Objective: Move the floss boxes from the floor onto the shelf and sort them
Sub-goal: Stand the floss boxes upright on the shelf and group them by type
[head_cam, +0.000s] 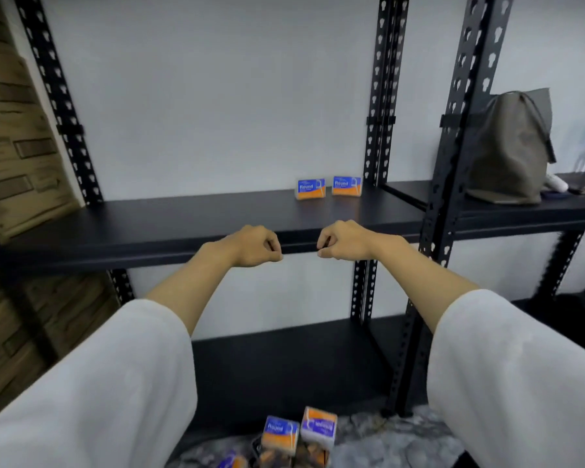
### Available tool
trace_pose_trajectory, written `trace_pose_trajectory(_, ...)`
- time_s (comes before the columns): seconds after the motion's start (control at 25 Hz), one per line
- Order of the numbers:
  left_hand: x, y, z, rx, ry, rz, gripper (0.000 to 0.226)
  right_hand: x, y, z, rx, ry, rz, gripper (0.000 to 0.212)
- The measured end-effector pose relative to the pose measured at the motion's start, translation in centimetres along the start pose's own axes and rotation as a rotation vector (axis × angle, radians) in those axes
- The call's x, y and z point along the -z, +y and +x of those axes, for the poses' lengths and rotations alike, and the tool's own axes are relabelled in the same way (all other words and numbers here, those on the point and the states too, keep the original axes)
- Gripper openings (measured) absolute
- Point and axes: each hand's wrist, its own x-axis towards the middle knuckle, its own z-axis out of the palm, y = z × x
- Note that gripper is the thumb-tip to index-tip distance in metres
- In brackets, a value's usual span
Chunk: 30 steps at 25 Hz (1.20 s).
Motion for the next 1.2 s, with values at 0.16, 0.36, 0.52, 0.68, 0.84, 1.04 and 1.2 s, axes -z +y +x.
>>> trace_pose_trajectory(0.16, -3.5, -1.1, -2.9, 0.099, -0.160, 0.048, 0.021, -3.7, -0.6, -2.6, -0.075, -0.143, -0.009, 0.028)
trace_pose_trajectory(0.36, -9.8, -3.7, -4.1, 0.167, -0.328, 0.009, 0.019, -10.1, 1.1, -4.1, -0.140, -0.267, -0.002, 0.029)
trace_pose_trajectory(0.52, -15.9, -6.5, -3.8, 0.176, -0.416, -0.043, 0.022, -16.2, 3.8, -3.9, -0.175, -0.364, 0.020, 0.028)
trace_pose_trajectory(0.68, -22.8, -9.9, -3.4, 0.197, -0.498, -0.062, 0.020, -23.8, 7.6, -3.3, -0.205, -0.422, 0.037, 0.027)
trace_pose_trajectory(0.84, -29.7, -13.5, -2.4, 0.224, -0.521, -0.109, 0.022, -31.5, 11.7, -2.8, -0.274, -0.448, 0.071, 0.028)
trace_pose_trajectory(1.04, -36.4, -16.4, -1.5, 0.218, -0.514, -0.074, 0.048, -38.3, 15.2, -2.4, -0.300, -0.440, 0.036, 0.046)
trace_pose_trajectory(1.2, -39.7, -17.8, -1.4, 0.135, -0.522, 0.034, 0.086, -41.9, 16.3, -1.9, -0.301, -0.447, 0.023, 0.086)
